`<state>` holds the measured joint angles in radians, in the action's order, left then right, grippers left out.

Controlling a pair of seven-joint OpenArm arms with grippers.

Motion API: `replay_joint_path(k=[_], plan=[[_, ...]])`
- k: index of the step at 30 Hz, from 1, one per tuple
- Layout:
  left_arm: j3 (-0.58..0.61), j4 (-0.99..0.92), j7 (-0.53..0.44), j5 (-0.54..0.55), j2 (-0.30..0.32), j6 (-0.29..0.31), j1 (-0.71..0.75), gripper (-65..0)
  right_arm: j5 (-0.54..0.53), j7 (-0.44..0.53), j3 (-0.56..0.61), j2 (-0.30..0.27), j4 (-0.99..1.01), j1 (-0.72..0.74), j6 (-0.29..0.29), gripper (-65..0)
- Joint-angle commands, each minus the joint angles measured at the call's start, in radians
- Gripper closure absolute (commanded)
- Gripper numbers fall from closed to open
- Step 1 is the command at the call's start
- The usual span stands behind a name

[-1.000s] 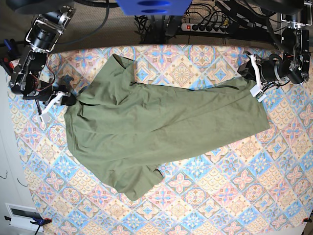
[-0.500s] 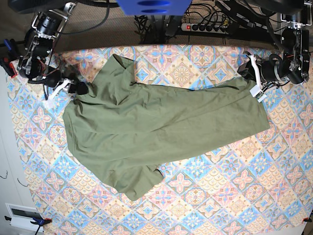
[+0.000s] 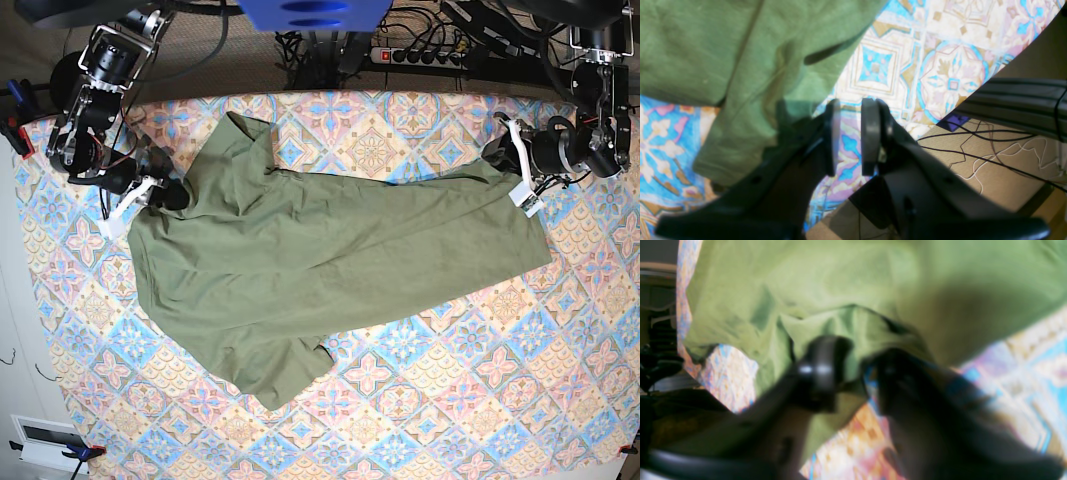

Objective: Layout the t-shirt on the table in an organized manner, then fold the t-shirt properly
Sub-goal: 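Release the collar with the right gripper and regrasp the collar edge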

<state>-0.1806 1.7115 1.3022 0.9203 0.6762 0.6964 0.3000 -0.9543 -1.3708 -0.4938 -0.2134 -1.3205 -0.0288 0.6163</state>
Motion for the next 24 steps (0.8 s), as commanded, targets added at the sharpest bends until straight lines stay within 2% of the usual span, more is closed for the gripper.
replay_joint_path(k=[1,6,9,15,17,24], plan=[[-0.010,0.012,-0.009,0.016,0.017,0.002,-0.005,-9.5,-0.021,0.017,-0.035,-0.021,-0.014,0.011,0.003,-6.0],[-0.012,0.012,-0.009,0.016,0.017,0.002,-0.005,-9.5,-0.021,0.006,-0.122,-0.037,-0.014,-0.010,0.003,-4.2],[-0.012,0.012,-0.009,0.016,0.017,0.002,-0.005,-9.5,-0.022,0.006,-0.150,-0.111,-0.014,-0.038,0.003,-4.2],[-0.010,0.012,-0.009,0.018,0.017,0.002,-0.005,-9.5,0.011,0.014,-0.196,-0.214,-0.014,-0.067,0.001,-4.2],[-0.007,0.015,-0.009,0.023,0.017,0.002,-0.005,-9.8,0.044,0.009,-0.211,-0.226,-0.014,-0.069,0.000,-4.2],[-0.013,0.069,-0.008,0.024,0.021,0.002,0.000,-10.2,0.047,0.006,-0.216,-0.218,-0.015,-0.089,0.000,-4.6]])
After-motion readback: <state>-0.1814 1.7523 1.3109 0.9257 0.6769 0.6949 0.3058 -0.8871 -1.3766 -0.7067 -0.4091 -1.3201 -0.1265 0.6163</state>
